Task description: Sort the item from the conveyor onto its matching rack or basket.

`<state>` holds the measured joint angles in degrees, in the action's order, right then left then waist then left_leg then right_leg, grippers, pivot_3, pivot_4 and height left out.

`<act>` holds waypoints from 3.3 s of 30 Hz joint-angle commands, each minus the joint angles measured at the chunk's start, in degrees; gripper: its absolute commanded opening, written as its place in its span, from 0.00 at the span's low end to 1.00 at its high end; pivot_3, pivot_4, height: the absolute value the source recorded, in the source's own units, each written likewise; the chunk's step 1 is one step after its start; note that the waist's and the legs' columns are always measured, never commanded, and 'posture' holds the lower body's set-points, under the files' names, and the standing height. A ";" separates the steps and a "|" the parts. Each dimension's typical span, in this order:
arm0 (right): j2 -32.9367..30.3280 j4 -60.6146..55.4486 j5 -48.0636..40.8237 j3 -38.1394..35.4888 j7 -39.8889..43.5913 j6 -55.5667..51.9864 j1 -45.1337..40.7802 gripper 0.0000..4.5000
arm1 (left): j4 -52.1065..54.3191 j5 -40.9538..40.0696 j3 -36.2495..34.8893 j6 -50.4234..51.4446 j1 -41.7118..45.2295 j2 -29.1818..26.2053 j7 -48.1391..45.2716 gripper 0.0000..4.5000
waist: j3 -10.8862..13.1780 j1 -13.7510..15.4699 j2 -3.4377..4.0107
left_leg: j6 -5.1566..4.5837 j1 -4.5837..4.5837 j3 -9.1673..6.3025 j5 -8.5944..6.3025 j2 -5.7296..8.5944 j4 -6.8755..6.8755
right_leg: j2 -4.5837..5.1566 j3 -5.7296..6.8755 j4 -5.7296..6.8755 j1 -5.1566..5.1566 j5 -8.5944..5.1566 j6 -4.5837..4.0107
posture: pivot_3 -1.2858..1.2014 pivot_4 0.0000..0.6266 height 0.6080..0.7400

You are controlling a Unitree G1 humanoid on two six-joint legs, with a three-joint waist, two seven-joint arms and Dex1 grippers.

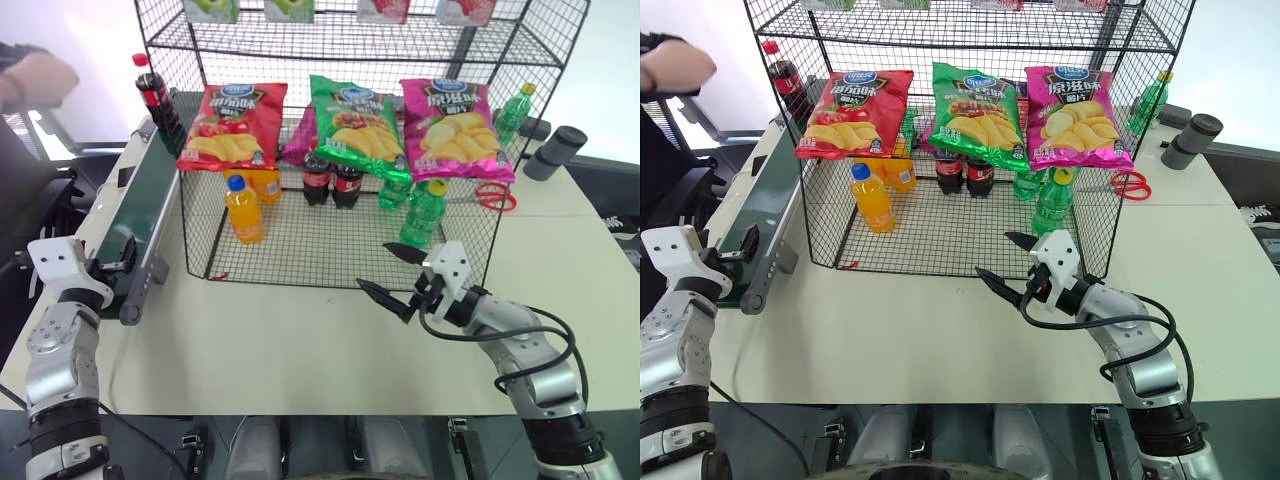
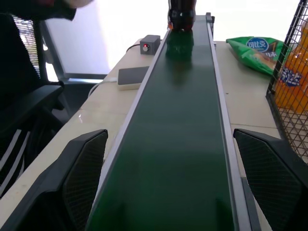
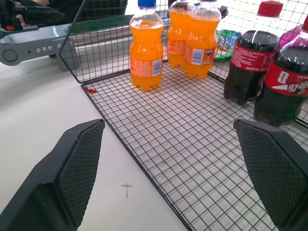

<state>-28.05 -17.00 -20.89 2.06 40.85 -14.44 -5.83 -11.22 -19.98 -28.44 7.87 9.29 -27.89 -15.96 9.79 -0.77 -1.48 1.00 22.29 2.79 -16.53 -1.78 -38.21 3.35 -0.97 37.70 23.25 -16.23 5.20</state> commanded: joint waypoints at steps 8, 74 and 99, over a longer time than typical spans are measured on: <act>0.77 -2.13 0.17 1.22 0.47 0.70 -1.18 0.99 | -3.72 0.90 -0.28 -4.65 1.82 1.01 1.11 1.00 | 0.00 -0.02 0.00 | 0.00 0.00 0.00 0.00 0.00 0.00 | 0.01 0.02 0.00 0.00 0.00 0.00 | 0.52 0.24 1.00; 5.47 -4.38 0.42 9.70 2.22 -0.06 -2.80 0.99 | -5.72 -0.11 -2.08 -8.77 2.69 1.08 3.55 1.00 | 0.00 -0.07 -0.01 | 0.02 0.08 -0.05 -0.01 0.00 0.12 | 0.18 0.08 -0.18 0.06 0.00 -0.03 | 0.52 0.24 1.00; 4.24 -4.96 -5.28 7.61 5.28 -4.89 -4.48 1.00 | 21.31 -17.56 -1.21 11.13 -7.14 -13.78 -20.87 0.70 | 0.05 -0.41 -0.15 | 0.08 0.25 -0.06 -0.04 0.04 0.38 | 0.38 0.14 -0.59 0.17 -0.09 -0.26 | 0.52 0.24 1.00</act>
<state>-23.63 -19.87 -22.88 11.80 45.18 -18.00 -9.17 3.54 -33.04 -30.48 16.02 3.11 -40.55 -32.97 9.84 -1.18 -1.63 1.08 22.55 2.73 -16.57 -1.74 -37.82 3.74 -0.83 37.10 23.42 -16.31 4.94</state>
